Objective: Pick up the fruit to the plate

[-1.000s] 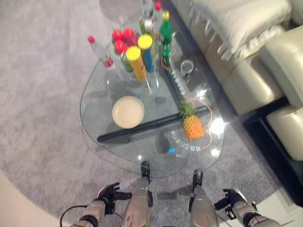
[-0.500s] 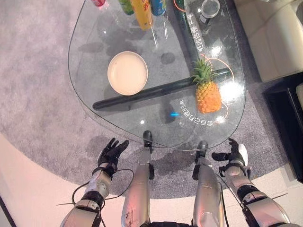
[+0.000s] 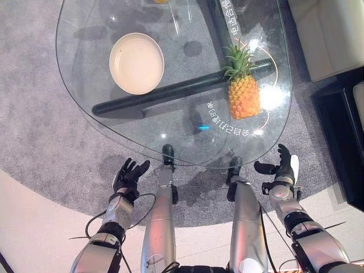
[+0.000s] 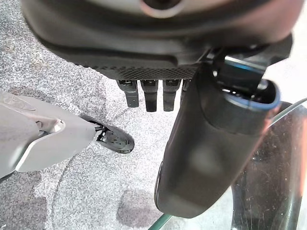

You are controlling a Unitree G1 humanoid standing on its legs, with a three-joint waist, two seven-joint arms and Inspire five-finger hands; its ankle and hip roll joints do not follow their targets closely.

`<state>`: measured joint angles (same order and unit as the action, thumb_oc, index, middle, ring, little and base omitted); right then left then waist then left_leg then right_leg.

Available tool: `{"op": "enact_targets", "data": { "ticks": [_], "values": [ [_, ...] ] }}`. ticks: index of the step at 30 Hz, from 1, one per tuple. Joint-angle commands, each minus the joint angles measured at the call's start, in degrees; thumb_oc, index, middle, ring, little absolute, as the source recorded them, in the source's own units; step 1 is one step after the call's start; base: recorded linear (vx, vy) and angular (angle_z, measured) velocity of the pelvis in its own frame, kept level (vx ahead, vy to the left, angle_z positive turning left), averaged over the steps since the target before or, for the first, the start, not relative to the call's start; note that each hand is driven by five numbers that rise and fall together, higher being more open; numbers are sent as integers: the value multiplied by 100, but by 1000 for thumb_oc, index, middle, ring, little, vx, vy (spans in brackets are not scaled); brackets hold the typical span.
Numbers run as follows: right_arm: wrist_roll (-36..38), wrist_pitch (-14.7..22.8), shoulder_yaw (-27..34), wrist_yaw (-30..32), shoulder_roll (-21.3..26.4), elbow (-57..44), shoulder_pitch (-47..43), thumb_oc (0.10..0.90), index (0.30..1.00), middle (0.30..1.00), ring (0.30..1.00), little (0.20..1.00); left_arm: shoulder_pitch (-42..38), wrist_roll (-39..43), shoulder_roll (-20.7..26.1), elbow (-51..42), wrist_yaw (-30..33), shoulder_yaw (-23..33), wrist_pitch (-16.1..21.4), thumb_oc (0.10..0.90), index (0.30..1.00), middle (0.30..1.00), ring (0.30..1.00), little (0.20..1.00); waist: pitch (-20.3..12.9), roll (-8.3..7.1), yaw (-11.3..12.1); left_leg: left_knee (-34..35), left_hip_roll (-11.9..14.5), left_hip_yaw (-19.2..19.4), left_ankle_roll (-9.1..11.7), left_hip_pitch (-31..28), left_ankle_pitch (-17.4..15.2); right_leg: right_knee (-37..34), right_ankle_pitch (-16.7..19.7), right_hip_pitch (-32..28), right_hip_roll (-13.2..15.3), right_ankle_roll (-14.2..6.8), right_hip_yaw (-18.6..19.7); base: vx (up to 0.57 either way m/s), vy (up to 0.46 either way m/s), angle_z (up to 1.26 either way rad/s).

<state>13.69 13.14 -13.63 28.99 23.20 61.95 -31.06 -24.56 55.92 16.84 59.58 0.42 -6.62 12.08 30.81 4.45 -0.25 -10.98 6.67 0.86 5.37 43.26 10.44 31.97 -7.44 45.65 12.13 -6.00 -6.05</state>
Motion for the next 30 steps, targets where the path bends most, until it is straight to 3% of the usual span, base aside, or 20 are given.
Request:
{"op": "enact_targets", "data": {
  "ticks": [1,5,10,14,19,22,27,30],
  "values": [
    [144,297,306,461,388,-190,13,800,900,900,900,900,114,-52,382,75,-33,137,199,800,900,900,900,900,-102,-172,51,-959,-296,136,-108,194,-908,-850,725,20,-197,-1,-224,0,0,0],
    [302,305,459,1049,497,-81,-63,800,900,900,900,900,113,3,398,136,-123,93,215,800,900,900,900,900,-102,-160,58,-942,-287,141,-95,202,-903,-916,758,9,-177,-2,-232,0,0,0],
    [666,609,886,1825,699,-62,-164,800,900,900,900,900,151,-22,409,172,-188,2,261,800,900,900,900,900,-102,-146,73,-918,-278,148,-94,193,-920,-972,787,-29,-155,-23,-256,0,0,0],
    [577,808,1063,2455,839,-469,-256,800,900,900,900,900,193,-17,438,97,-169,-57,254,800,900,900,900,900,-102,-155,76,-864,-281,149,-99,192,-902,-1021,836,-25,-153,-35,-278,0,0,0],
    [151,712,1018,3209,992,-1510,-311,800,900,900,900,900,263,17,463,-37,-92,-53,241,800,900,900,900,900,-102,-193,52,-728,-287,161,-95,157,-846,-1119,892,-49,-152,-45,-321,0,0,0],
    [-30,719,1018,3391,1019,-2014,-258,800,900,900,900,900,318,2,456,-95,-95,-33,248,800,900,900,900,900,-102,-205,30,-670,-295,157,-100,135,-825,-1163,898,-72,-159,-44,-323,0,0,0],
    [-568,897,915,3189,1013,-3283,-221,800,900,900,900,900,414,-10,362,-189,-95,-50,319,800,900,900,900,900,-102,-170,-6,-552,-318,171,-112,114,-769,-1235,902,-72,-145,-49,-319,-6,21,0],
    [-1188,581,761,3111,1007,-4040,-173,800,900,900,900,900,465,-15,301,-194,-123,-4,335,800,900,900,900,900,-102,-148,-35,-537,-329,192,-103,102,-747,-1243,884,-76,-111,-58,-309,-2,66,0]
  ]
}}
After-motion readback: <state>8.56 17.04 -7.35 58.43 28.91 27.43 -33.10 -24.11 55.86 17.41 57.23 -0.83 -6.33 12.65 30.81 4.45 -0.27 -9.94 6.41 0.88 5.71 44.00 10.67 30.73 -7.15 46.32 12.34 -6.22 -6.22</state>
